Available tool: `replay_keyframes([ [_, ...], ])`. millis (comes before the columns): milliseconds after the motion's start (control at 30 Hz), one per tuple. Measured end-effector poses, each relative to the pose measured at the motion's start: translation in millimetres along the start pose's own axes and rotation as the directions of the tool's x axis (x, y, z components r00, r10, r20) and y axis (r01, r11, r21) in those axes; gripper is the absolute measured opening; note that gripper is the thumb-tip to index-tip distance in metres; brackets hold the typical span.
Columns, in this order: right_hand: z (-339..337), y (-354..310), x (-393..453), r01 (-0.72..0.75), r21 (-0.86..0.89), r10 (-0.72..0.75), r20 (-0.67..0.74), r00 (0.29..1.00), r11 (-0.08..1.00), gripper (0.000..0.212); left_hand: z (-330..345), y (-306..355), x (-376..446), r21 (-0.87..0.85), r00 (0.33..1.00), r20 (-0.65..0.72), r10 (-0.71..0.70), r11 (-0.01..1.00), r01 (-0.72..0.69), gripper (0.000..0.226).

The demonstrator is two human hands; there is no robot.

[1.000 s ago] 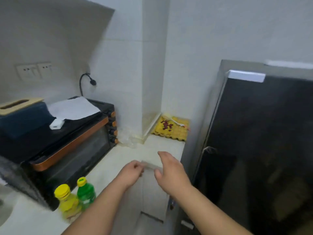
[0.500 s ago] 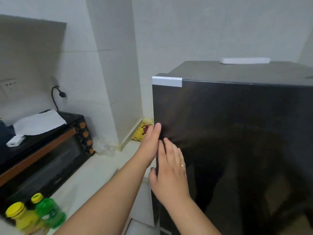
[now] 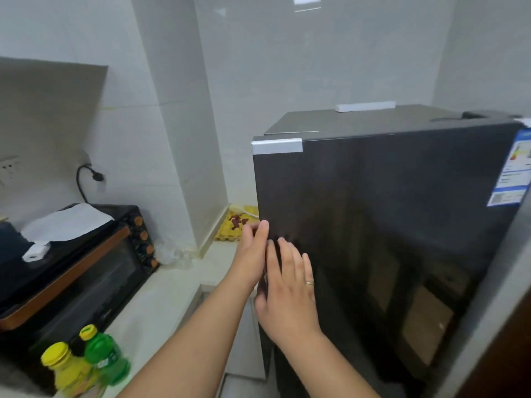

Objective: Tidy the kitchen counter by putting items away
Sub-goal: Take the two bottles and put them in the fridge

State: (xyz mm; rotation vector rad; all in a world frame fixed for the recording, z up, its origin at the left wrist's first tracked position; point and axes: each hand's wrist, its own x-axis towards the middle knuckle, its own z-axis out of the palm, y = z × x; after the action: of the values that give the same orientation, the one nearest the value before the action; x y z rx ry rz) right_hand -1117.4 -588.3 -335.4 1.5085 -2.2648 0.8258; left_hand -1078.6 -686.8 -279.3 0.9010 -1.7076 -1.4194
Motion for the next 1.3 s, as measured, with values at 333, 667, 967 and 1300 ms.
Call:
replay_keyframes([
  [333, -79, -30, -180, -0.259, -0.035, 0.256, -0.078, 0.964, 0.965, 0.108, -11, -10, -186, -0.239, 0.969, 0.222, 0.111, 0.969, -0.057, 0.028],
  [667, -161, 8, -275, -0.543, -0.029, 0.525, -0.216, 0.823, 0.84, 0.115, 55, 3, -285, -0.309, 0.834, 0.543, 0.095, 0.946, 0.093, 0.023],
  [967, -206, 30, -285, -0.46, 0.035, 0.418, -0.482, 0.77, 0.887, 0.11, 94, 17, -291, -0.267, 0.692, 0.711, 0.122, 0.958, 0.105, 0.03],
  [1300, -151, -38, -165, 0.235, 0.157, -0.198, -0.222, 0.955, 0.959, 0.072, -7, 3, -205, -0.073, 0.934, 0.339, 0.109, 0.993, -0.09, 0.019],
])
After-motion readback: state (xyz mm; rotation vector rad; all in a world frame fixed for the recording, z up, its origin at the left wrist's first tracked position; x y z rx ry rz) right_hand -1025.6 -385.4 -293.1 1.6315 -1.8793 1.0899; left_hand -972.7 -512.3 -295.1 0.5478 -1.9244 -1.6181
